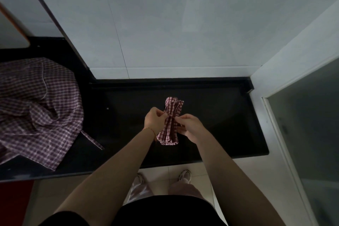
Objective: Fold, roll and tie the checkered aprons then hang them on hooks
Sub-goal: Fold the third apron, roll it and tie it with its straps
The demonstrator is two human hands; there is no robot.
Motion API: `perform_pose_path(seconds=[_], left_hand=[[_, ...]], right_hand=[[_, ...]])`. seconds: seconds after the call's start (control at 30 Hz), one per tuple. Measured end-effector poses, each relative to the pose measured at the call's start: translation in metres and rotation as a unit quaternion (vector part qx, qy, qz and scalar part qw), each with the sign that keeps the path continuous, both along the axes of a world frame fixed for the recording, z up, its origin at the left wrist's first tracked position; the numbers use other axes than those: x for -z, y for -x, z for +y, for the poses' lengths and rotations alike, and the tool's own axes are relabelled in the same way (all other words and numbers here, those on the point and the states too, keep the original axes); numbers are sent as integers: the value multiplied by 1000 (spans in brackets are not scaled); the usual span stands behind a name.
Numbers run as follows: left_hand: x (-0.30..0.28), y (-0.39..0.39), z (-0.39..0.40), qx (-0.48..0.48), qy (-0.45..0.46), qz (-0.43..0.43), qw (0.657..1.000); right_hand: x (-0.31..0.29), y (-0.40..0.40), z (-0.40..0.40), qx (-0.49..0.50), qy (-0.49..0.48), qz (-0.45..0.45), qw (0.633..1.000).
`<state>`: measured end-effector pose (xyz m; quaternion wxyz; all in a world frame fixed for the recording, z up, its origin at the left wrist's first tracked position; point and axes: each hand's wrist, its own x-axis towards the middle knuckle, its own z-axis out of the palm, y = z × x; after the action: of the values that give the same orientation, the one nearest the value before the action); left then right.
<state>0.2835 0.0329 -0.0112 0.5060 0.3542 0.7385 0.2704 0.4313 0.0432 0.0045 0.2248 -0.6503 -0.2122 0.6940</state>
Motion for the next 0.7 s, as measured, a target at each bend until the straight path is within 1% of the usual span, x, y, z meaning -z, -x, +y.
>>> perform_pose_path(seconds=[0.07, 0.27, 0.37, 0.43, 0.47, 0.5, 0.53, 0.57, 0.6, 0.63, 0.67, 0.7], left_hand=[[-1, 1, 1, -3, 12, -9, 1000], [1, 3, 3, 7, 21, 9, 1000], [0, 7, 6, -54, 41, -11, 998], [1, 11, 8, -128, 46, -55, 989], [5, 12, 7, -143, 45, -66, 986], [6, 15, 6, -177, 48, -95, 978], [5, 16, 6, -153, 95, -82, 980], [10, 15, -2, -64, 103, 12, 993], [9, 17, 0, -67, 98, -4, 993], [8, 20, 2, -106, 78, -70, 989], [5, 22, 3, -118, 71, -96, 986], [3, 23, 4, -116, 75, -92, 986]], right_hand=[[-4, 1, 2, 10, -2, 24, 1000], [-4, 8, 6, 27, -25, 29, 999], [0, 11, 3, 63, -41, 42, 996], [5, 13, -1, 135, -28, 54, 989], [9, 14, -3, 162, -20, 61, 985], [12, 16, -5, 175, -13, 66, 982], [14, 17, -8, 177, -3, 70, 982], [16, 18, -9, 180, 10, 74, 981], [15, 18, -8, 181, 25, 75, 980], [13, 17, -7, 171, 35, 69, 982], [10, 15, -4, 144, 39, 51, 987], [9, 13, -1, 101, 38, 24, 994]])
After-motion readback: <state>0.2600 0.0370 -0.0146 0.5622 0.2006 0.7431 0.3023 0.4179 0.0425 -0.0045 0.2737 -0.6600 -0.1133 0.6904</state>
